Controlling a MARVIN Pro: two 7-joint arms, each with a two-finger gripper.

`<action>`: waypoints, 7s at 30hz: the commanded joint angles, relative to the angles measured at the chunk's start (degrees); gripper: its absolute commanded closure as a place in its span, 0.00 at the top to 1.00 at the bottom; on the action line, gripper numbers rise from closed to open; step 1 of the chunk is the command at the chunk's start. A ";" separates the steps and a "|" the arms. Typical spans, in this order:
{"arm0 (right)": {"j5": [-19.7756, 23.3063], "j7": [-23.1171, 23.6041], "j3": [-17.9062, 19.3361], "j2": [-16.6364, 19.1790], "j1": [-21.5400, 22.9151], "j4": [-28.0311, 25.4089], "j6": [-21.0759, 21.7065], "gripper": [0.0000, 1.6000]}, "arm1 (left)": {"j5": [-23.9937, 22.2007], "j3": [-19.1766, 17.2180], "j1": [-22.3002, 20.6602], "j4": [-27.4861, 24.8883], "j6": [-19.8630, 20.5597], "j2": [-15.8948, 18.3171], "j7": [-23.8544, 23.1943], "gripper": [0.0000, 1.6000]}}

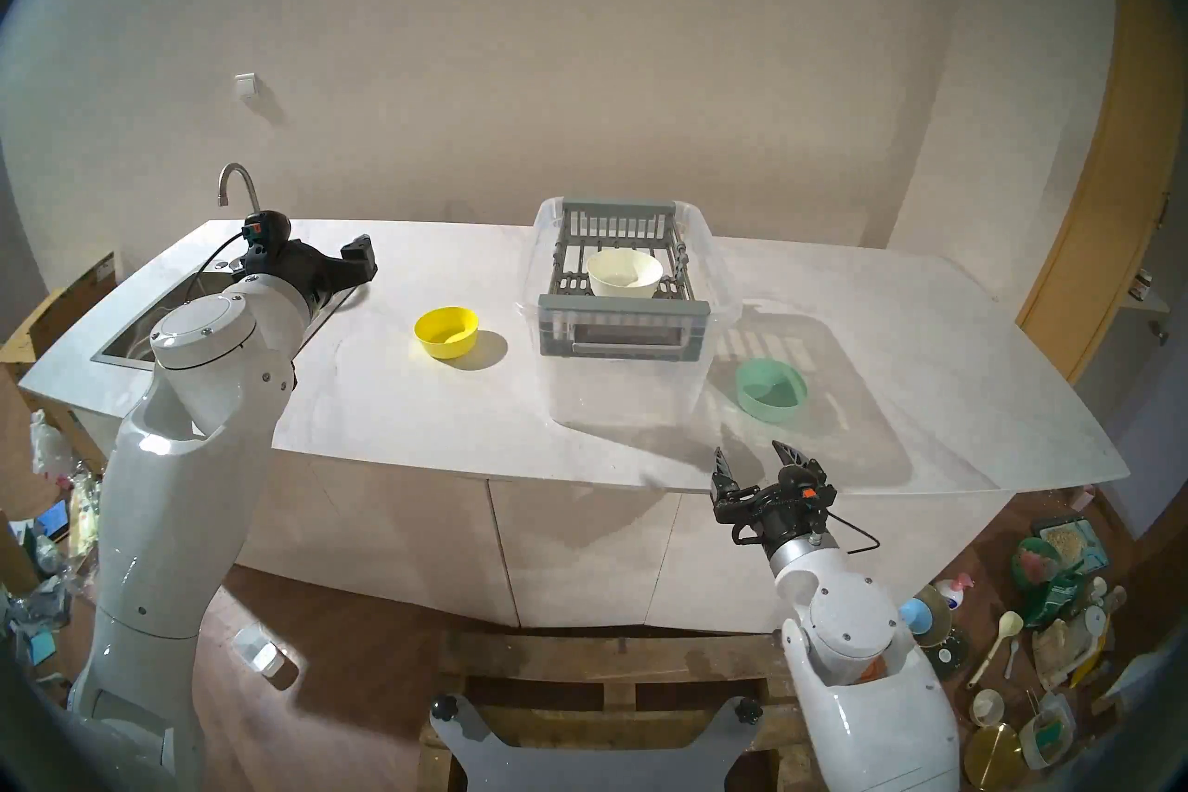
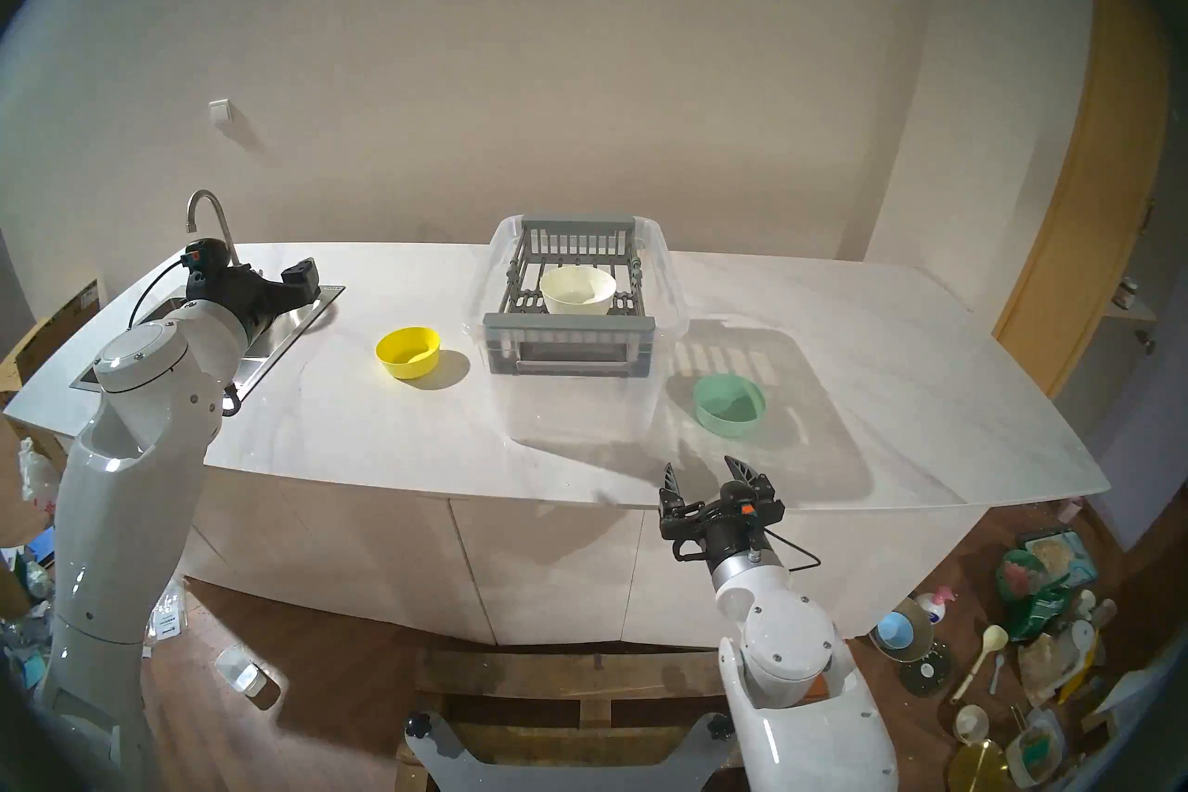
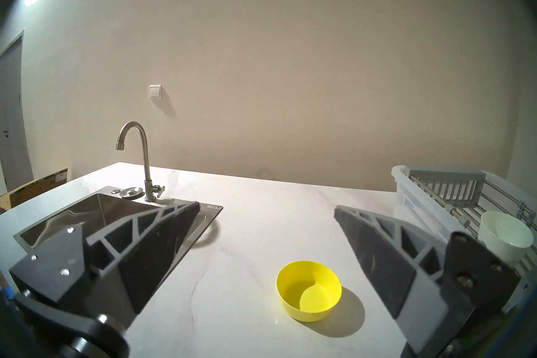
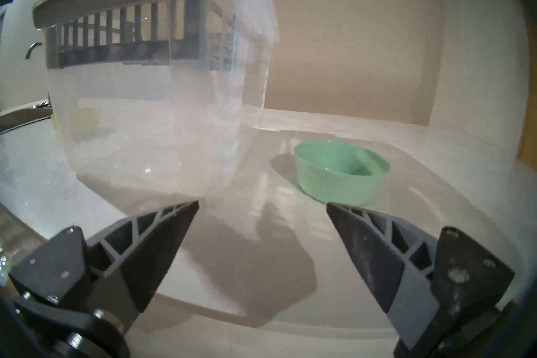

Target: Place the plate or bowl neatly into the plate slot of the drying rack

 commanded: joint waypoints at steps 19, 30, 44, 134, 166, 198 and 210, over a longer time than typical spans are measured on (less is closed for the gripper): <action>1.67 16.32 -2.64 14.82 16.47 4.94 -0.37 1.00 | -0.12 -0.46 -1.13 -1.25 -0.39 0.34 -0.25 1.00; 2.44 20.39 -5.60 21.40 21.32 6.83 1.33 1.00 | -0.14 -0.45 -1.13 -1.25 -0.39 0.36 -0.24 1.00; 8.64 27.14 -6.57 26.18 28.41 7.50 11.78 1.00 | -0.15 -0.44 -1.13 -1.25 -0.40 0.37 -0.23 1.00; 0.74 35.10 -14.91 28.60 40.34 24.74 12.71 1.00 | -0.21 -0.41 -1.13 -1.24 -0.42 0.43 -0.18 1.00; 0.31 36.84 -15.89 26.39 42.23 26.15 15.51 1.00 | -0.22 -0.41 -1.13 -1.25 -0.43 0.44 -0.18 1.00; -5.73 36.12 -19.04 27.62 43.61 26.85 16.69 0.44 | -0.24 -0.41 -1.13 -1.25 -0.43 0.45 -0.17 1.00; -5.66 34.47 -16.72 27.71 44.24 25.01 19.06 0.00 | -0.22 -0.38 -1.14 -1.22 -0.43 0.45 -0.14 1.00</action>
